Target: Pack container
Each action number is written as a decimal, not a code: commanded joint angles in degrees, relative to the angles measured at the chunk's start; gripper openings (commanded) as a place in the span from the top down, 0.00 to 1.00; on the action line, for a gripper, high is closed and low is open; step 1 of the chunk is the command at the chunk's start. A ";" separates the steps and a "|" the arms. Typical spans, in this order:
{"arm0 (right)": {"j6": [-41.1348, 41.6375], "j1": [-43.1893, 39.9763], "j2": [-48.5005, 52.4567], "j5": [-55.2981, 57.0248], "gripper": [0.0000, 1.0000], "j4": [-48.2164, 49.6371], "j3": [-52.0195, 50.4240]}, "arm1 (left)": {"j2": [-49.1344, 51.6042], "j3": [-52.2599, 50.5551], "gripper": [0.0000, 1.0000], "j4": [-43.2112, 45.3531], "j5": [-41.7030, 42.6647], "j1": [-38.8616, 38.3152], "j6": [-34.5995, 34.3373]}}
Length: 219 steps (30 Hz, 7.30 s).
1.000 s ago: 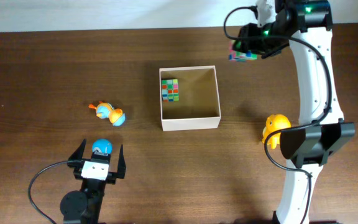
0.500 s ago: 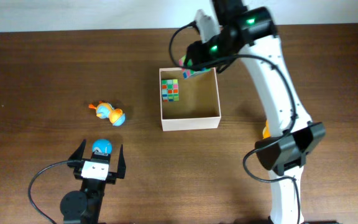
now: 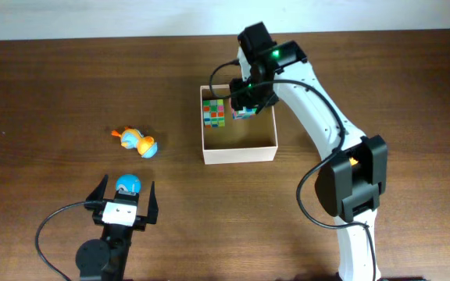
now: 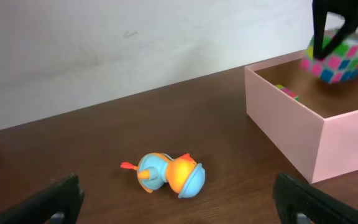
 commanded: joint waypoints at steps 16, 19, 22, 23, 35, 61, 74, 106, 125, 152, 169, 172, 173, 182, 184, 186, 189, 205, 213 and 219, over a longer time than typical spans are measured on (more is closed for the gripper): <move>1.53 0.81 2.75 2.27 0.47 7.32 -2.14 | -0.50 -0.39 0.01 0.15 -0.42 0.35 0.66; 1.51 1.38 3.41 2.27 0.47 7.93 -2.14 | -0.50 -0.39 0.01 0.13 -0.42 0.35 0.66; 1.51 1.77 3.74 2.27 0.47 9.05 -2.14 | -0.50 -0.39 0.01 0.13 -0.42 0.35 0.66; 1.53 1.81 3.76 2.27 0.47 9.25 -2.14 | -0.50 -0.39 0.01 0.13 -0.42 0.35 0.66; 1.53 1.92 5.57 2.29 0.48 9.42 -2.16 | -0.50 -0.39 0.01 0.13 -0.42 0.35 0.66; 1.05 1.92 4.28 3.10 0.18 6.51 -1.33 | -0.50 -0.39 0.01 0.15 -0.42 0.35 0.66; -0.68 1.70 -0.24 10.91 0.39 0.46 3.58 | -0.50 -0.39 0.01 0.13 -0.42 0.35 0.66; -3.69 1.75 7.76 14.27 0.78 1.49 2.40 | -0.50 -0.39 0.01 0.13 -0.42 0.35 0.66; -3.69 1.70 9.40 19.23 0.80 4.00 2.36 | -0.50 -0.39 0.01 0.15 -0.42 0.35 0.66; -7.21 1.70 11.34 18.60 0.81 6.38 2.36 | -0.50 -0.39 0.01 0.13 -0.42 0.35 0.66; -10.16 1.70 11.34 17.64 0.82 8.13 2.36 | -0.50 -0.39 0.01 0.13 -0.42 0.35 0.66; -10.45 1.70 11.34 17.18 0.82 8.37 2.36 | -0.50 -0.39 0.01 0.13 -0.42 0.35 0.66; -10.45 1.70 11.34 17.18 0.83 8.37 2.36 | -0.50 -0.39 0.01 0.13 -0.42 0.35 0.66; -10.03 1.75 11.08 16.83 0.80 5.68 2.62 | -0.50 -0.39 0.01 0.13 -0.42 0.35 0.66; -9.46 1.75 10.69 16.81 0.80 3.67 3.34 | -0.50 -0.39 0.01 0.13 -0.42 0.35 0.66; -9.20 1.70 10.19 16.83 0.79 2.03 4.28 | -0.50 -0.39 0.01 0.13 -0.42 0.35 0.66; -8.35 1.70 9.01 16.83 0.69 -0.39 6.49 | -0.50 -0.39 0.01 0.15 -0.42 0.35 0.66; 1.14 -1.62 8.07 17.25 0.34 -28.09 39.76 | -0.50 -0.39 0.01 0.13 -0.42 0.35 0.66; 2.16 -10.29 7.54 9.62 0.01 -32.26 42.77 | -0.50 -0.39 0.01 0.13 -0.42 0.35 0.66; 0.83 -15.50 7.45 9.53 0.01 -32.28 41.05 | -0.50 -0.39 0.01 0.13 -0.42 0.35 0.66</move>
